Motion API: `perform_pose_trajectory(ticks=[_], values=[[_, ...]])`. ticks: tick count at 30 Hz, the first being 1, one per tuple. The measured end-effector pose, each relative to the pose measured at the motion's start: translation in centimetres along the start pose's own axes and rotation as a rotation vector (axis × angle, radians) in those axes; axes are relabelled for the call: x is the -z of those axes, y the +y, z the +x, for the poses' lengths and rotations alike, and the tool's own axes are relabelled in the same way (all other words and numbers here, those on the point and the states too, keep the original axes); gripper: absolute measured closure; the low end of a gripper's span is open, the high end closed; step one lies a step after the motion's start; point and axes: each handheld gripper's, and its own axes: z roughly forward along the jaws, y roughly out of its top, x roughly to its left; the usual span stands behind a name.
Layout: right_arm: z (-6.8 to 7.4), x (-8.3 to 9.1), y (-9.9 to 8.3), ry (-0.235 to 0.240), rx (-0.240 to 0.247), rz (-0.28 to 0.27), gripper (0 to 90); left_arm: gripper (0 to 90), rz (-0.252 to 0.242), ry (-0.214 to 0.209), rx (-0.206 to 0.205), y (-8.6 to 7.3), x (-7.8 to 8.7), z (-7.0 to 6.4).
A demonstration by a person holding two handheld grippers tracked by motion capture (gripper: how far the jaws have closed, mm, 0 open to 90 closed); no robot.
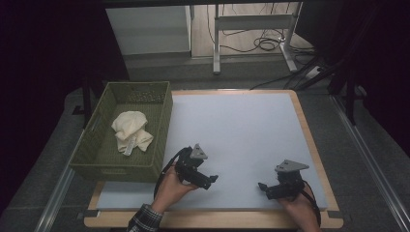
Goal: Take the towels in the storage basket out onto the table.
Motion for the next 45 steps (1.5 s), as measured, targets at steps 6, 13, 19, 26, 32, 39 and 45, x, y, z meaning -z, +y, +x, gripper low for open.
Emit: perform_pose_trajectory(ticks=[6, 13, 19, 26, 32, 39, 45], values=[[0.0, 0.0, 0.0, 0.0, -0.002, 0.0, 1.8, 0.1, -0.012, -0.009, 0.003, 1.4, 0.2, 0.0], [0.0, 0.0, 0.0, 0.0, -0.001, -0.001, 1.8, 0.0, -0.011, -0.008, 0.005, 3.2, 0.6, 0.3], [0.0, 0.0, 0.0, 0.0, -0.001, 0.0, 1.8, 0.0, -0.002, 0.011, 0.006, 4.2, 0.8, 0.8], [0.0, 0.0, 0.0, 0.0, 0.002, 0.003, 1.8, 0.0, 0.006, 0.028, 0.011, 5.2, 1.4, 1.9], [0.0, 0.0, 0.0, 0.0, 0.004, 0.002, 1.8, 0.0, 0.026, 0.061, -0.002, 5.8, 1.9, 3.1], [0.0, 0.0, 0.0, 0.0, 0.003, 0.002, 1.8, 0.0, 0.038, 0.084, -0.015, 6.4, 2.7, 4.3], [0.0, 0.0, 0.0, 0.0, 0.002, 0.0, 1.8, 0.0, 0.057, 0.115, -0.026, 6.8, 3.5, 5.6]])
